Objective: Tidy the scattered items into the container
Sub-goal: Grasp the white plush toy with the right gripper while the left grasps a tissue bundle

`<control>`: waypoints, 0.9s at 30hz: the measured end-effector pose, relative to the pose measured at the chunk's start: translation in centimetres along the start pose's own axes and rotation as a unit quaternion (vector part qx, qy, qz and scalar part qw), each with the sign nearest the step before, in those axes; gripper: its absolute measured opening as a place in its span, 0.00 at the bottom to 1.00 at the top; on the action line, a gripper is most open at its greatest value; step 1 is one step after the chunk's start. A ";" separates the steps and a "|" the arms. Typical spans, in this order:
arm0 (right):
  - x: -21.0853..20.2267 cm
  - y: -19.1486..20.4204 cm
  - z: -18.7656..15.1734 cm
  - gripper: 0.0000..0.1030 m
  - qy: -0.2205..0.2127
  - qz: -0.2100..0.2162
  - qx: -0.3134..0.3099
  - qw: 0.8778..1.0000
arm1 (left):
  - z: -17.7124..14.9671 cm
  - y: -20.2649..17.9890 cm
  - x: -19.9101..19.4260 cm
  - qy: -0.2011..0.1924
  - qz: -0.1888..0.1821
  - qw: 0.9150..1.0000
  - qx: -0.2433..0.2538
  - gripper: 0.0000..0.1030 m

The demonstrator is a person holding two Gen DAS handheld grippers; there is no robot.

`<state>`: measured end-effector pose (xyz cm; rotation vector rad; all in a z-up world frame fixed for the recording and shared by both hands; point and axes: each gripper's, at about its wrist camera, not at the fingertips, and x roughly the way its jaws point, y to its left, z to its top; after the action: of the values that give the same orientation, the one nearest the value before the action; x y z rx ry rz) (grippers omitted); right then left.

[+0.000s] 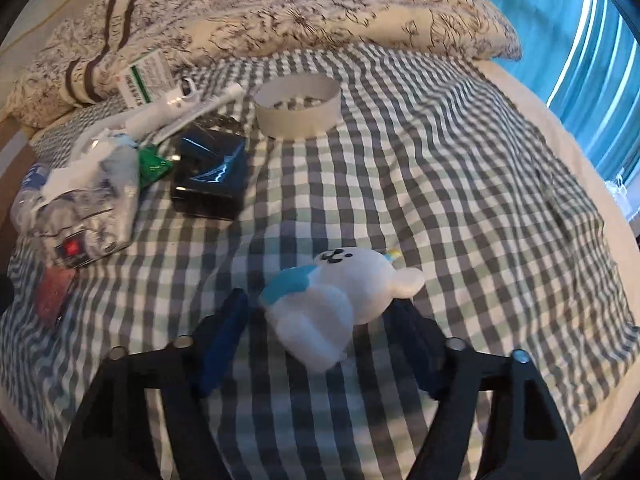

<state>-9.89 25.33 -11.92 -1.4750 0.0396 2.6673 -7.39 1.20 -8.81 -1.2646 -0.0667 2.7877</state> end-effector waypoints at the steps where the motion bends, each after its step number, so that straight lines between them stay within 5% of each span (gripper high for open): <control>1: 0.1 -0.1 0.0 0.63 -0.001 0.002 0.005 1.000 | 0.0 -0.1 0.2 0.001 0.002 1.000 0.002 1.00; 11: -2.7 -1.2 0.5 0.62 -0.045 0.032 0.020 0.998 | 3.1 -1.6 0.9 -0.018 -0.014 1.000 0.008 1.00; 16: -3.6 -2.0 0.4 0.62 -0.054 0.055 0.031 0.997 | 3.4 -2.6 5.4 0.031 -0.063 0.996 0.058 1.00; 22: -3.4 -3.1 0.2 0.62 -0.054 0.062 0.042 0.996 | 4.1 0.5 10.0 0.087 -0.056 0.994 -0.033 1.00; 23: -3.3 -3.2 0.2 0.62 -0.053 0.062 0.043 0.996 | 4.1 0.9 10.3 0.091 -0.060 0.993 -0.049 0.96; 27: -3.4 -3.3 0.2 0.62 -0.052 0.063 0.045 0.996 | 4.2 0.0 8.5 0.071 -0.060 0.995 -0.032 0.44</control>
<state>-7.96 28.36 -8.81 -1.3472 0.2510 2.7963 -16.14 1.95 -12.44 -1.4178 -0.2163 2.6072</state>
